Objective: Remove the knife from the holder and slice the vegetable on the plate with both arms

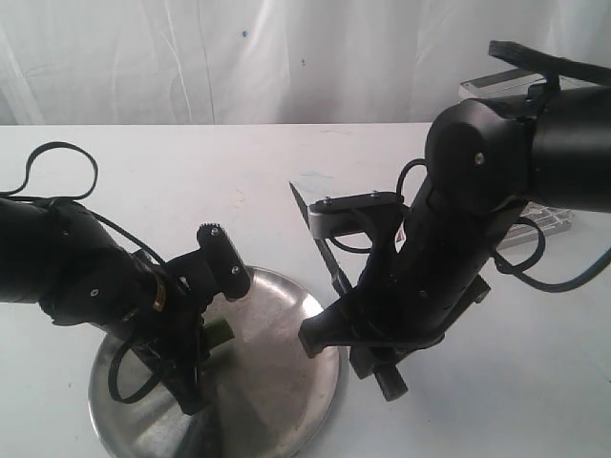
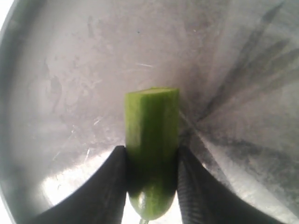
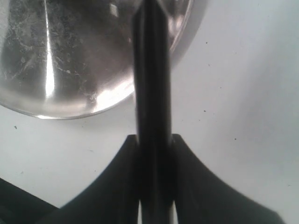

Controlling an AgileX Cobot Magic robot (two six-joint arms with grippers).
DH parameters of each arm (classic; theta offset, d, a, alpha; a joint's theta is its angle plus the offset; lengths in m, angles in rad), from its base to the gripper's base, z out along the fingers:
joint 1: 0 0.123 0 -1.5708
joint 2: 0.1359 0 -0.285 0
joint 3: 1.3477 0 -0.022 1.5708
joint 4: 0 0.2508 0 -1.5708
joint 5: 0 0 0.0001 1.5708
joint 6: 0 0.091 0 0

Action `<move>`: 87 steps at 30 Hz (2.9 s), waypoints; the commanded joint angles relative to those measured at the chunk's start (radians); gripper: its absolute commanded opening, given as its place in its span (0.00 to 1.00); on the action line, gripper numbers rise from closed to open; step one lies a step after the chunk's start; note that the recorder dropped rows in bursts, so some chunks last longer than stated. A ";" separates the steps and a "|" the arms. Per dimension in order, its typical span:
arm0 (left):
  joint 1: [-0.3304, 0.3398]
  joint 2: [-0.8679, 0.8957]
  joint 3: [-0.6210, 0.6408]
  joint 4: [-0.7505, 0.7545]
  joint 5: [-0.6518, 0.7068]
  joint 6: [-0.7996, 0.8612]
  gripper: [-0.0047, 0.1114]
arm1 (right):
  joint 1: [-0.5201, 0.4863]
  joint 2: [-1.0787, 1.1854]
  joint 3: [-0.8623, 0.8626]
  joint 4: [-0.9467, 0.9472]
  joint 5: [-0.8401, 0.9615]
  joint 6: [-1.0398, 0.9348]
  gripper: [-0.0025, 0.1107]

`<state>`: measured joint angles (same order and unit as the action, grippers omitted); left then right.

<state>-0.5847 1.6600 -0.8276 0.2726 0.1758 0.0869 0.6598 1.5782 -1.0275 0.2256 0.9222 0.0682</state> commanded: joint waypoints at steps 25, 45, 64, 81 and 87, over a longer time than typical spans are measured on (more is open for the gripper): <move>-0.008 0.004 0.006 -0.011 0.022 -0.007 0.64 | -0.003 -0.005 -0.006 0.072 0.062 -0.021 0.02; 0.224 -0.244 -0.027 -0.175 -0.077 -0.113 0.04 | 0.158 0.141 -0.100 0.144 0.171 -0.068 0.02; 0.309 -0.197 0.219 0.510 -0.857 -0.972 0.04 | 0.177 0.309 -0.181 0.117 0.039 0.007 0.02; 0.393 -0.077 0.162 0.880 -0.848 -1.346 0.04 | 0.200 0.334 -0.181 0.142 0.036 0.033 0.02; 0.393 -0.047 0.162 0.895 -0.925 -1.301 0.04 | 0.200 0.334 -0.181 0.142 0.038 0.048 0.02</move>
<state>-0.1953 1.5967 -0.6600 1.1586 -0.7279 -1.2283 0.8575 1.9132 -1.2033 0.3600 0.9615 0.1093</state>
